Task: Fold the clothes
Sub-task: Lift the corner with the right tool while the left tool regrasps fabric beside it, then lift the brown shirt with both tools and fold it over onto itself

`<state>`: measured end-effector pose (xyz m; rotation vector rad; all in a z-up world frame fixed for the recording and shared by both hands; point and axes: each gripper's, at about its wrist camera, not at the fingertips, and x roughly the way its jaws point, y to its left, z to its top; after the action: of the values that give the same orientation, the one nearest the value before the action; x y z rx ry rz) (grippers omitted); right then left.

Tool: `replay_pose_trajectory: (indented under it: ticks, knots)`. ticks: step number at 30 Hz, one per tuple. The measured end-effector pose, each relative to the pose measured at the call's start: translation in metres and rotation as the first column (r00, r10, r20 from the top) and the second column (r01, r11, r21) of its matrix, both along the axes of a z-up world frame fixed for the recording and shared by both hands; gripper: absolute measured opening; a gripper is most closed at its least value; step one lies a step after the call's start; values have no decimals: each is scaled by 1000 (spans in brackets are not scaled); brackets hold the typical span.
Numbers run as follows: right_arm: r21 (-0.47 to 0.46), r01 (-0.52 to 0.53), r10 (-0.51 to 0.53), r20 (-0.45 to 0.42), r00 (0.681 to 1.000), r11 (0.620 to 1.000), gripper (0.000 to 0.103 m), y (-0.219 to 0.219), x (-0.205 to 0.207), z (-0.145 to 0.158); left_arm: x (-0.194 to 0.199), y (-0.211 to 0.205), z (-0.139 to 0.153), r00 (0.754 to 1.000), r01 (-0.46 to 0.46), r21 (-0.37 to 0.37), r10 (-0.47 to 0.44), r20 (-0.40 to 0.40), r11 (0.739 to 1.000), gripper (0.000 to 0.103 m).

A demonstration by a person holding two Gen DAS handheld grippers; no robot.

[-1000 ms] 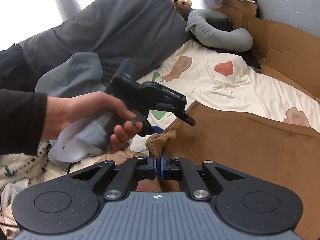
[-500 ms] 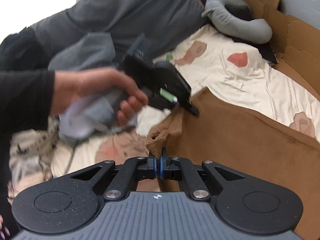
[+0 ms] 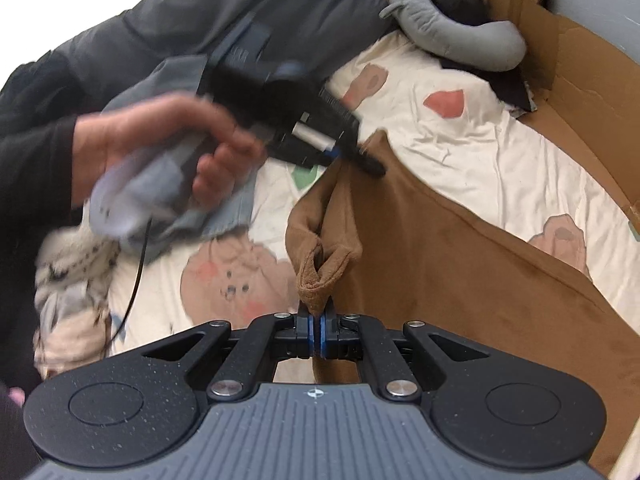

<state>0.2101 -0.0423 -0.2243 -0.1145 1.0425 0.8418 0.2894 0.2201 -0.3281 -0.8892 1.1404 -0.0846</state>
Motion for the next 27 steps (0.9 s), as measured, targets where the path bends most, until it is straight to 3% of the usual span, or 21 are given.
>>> replay_pose_trajectory:
  ticks: [7, 20, 27]
  knots:
    - [-1, -24, 24, -25, 999, 1000, 1, -40, 3, 13, 14, -49, 31, 997, 38, 23, -40, 64, 999, 10]
    - [130, 185, -178, -68, 982, 974, 0, -142, -28, -8, 30, -139, 50, 985, 128, 70, -135, 110, 989, 10]
    - [203, 323, -306, -108, 946, 925, 0, -192, -56, -33, 36, -201, 48, 965, 222, 118, -235, 116, 968, 10]
